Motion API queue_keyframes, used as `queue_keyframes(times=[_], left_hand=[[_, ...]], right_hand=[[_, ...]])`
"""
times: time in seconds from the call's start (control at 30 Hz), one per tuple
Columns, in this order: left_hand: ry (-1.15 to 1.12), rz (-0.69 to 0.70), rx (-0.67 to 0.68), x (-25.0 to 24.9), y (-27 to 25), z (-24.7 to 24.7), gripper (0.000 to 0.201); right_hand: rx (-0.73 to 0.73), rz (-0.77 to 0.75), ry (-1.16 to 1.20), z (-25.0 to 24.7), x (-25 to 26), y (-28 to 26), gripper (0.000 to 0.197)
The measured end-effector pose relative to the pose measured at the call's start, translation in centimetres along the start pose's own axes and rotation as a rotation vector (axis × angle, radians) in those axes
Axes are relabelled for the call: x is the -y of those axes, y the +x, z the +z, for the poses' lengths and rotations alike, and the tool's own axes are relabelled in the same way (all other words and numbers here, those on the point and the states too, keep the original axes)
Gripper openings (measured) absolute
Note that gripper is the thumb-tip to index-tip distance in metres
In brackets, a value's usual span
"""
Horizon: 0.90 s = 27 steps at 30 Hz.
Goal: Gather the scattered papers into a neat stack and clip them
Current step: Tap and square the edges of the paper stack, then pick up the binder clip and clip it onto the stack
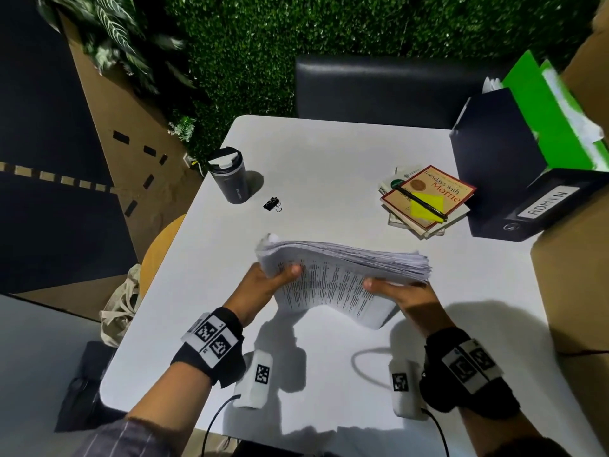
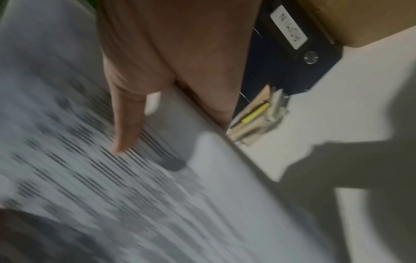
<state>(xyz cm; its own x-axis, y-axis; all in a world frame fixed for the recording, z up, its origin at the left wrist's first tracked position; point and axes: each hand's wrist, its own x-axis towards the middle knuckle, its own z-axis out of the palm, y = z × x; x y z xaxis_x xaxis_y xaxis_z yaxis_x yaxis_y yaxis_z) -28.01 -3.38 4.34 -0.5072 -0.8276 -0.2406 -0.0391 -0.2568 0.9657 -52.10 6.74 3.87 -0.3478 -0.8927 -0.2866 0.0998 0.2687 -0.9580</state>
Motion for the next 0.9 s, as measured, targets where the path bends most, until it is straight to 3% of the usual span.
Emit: queue_keyframes(times=[0.1, 0.13, 0.23, 0.33, 0.37, 0.43, 0.5, 0.53, 0.57, 0.63, 0.67, 0.73, 0.77, 0.83, 0.9], left_hand=[[0.054, -0.079, -0.012, 1.2, -0.2, -0.1, 0.061], [0.082, -0.079, -0.034, 0.9, -0.1, -0.1, 0.063], [0.177, -0.038, -0.128, -0.5, 0.4, -0.2, 0.064], [0.156, 0.001, -0.163, -1.3, 0.7, -1.1, 0.035], [0.126, -0.019, -0.179, -0.7, 1.0, -1.8, 0.038], [0.057, -0.123, -0.247, 0.9, 1.7, -3.1, 0.065], [0.023, -0.228, -0.29, 3.1, 2.6, -4.3, 0.098], [0.024, -0.275, -0.295, 4.2, 3.0, -4.8, 0.104], [0.02, -0.325, -0.314, 5.1, 3.5, -5.1, 0.098], [0.023, -0.382, -0.34, 6.3, 4.2, -5.4, 0.06], [0.027, -0.389, -0.321, 6.7, 4.4, -5.3, 0.04], [0.039, -0.403, -0.274, 7.6, 4.8, -5.2, 0.018], [0.032, -0.408, -0.261, 8.0, 5.0, -5.2, 0.019], [0.025, -0.426, -0.262, 8.6, 5.5, -5.2, 0.026], [0.067, -0.44, -0.252, 9.0, 5.9, -5.4, 0.026]], right_hand=[[0.009, 0.022, 0.022, 0.4, -0.5, 0.2, 0.071], [0.004, 0.02, 0.026, 0.6, -0.3, 0.3, 0.071], [0.036, 0.061, 0.023, 0.6, 0.0, 1.1, 0.042], [0.151, 0.173, -0.006, 1.0, -1.2, 1.9, 0.054], [0.176, 0.207, 0.027, 1.4, -2.1, 2.0, 0.064], [0.19, 0.32, 0.054, 2.3, -3.1, 2.1, 0.087], [0.218, 0.39, 0.025, 3.1, -4.2, 2.1, 0.079], [0.237, 0.408, 0.015, 3.6, -4.9, 2.2, 0.076], [0.25, 0.403, -0.014, 3.9, -5.6, 2.3, 0.076], [0.255, 0.429, -0.03, 4.6, -6.9, 2.6, 0.083], [0.26, 0.46, -0.043, 4.9, -7.4, 2.8, 0.071], [0.251, 0.485, -0.147, 4.7, -7.6, 3.3, 0.03], [0.231, 0.472, -0.263, 4.3, -7.7, 3.6, 0.032], [0.205, 0.436, -0.578, 2.9, -7.5, 4.8, 0.058], [0.118, 0.379, -0.945, 1.9, -6.2, 7.1, 0.045]])
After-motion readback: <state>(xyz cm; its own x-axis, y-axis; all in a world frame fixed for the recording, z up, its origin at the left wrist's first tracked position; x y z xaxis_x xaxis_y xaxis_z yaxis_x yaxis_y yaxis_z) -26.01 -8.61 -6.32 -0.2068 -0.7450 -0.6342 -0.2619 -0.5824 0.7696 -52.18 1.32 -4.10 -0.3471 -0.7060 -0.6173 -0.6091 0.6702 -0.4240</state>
